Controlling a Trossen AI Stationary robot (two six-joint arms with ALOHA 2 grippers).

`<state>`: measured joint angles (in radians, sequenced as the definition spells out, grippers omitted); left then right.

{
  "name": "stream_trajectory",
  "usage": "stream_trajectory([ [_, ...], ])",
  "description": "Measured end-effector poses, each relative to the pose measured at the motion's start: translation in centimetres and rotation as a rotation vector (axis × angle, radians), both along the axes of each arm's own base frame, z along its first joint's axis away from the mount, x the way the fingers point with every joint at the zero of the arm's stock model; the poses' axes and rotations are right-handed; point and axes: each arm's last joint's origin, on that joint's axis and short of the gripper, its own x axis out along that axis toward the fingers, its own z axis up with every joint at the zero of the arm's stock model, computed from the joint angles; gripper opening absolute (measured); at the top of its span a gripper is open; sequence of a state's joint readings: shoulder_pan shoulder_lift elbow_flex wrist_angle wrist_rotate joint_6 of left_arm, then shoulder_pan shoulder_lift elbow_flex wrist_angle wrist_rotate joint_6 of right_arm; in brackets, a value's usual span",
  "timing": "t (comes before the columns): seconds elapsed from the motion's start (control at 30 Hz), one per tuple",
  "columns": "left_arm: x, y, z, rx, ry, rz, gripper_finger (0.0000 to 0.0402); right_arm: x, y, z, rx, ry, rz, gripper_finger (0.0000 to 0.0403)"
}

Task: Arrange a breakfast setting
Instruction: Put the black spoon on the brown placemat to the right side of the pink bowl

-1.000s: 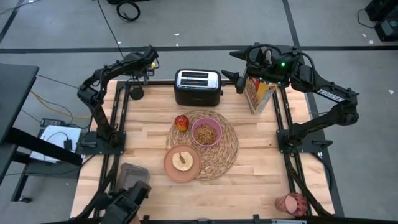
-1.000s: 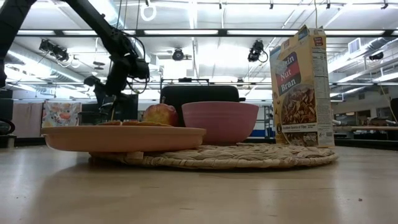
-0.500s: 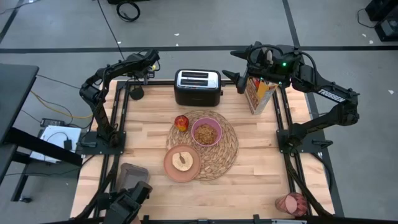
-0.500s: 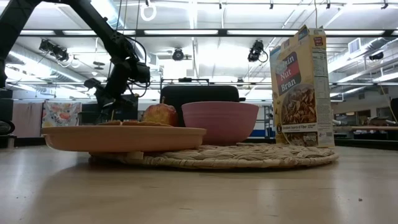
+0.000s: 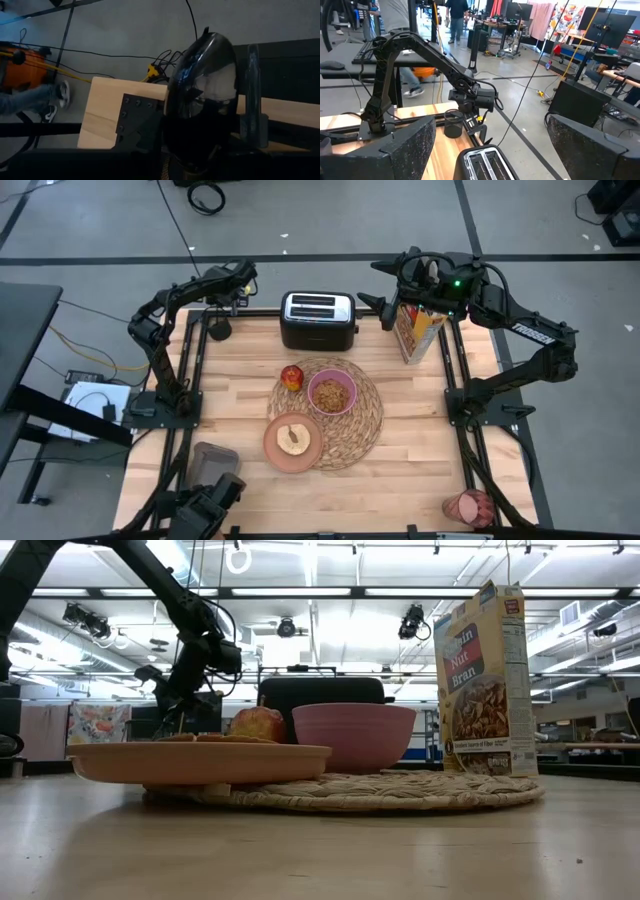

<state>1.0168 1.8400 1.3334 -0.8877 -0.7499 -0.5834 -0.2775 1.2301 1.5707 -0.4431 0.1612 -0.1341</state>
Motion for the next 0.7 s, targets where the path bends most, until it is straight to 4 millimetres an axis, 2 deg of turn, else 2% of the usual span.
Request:
stream_trajectory([
  [0.53, 0.0, 0.0, 0.2, 0.016, 0.008, 0.007, 0.0043, 0.0, 0.0, 0.0, 0.0, 0.0, 0.0, 0.0384],
  [0.7, 0.0, -0.2, 1.3, 0.074, 0.011, 0.008, 0.0042, 0.0, -0.1, 0.0, -0.024, 0.011, 0.0, 0.0384],
])
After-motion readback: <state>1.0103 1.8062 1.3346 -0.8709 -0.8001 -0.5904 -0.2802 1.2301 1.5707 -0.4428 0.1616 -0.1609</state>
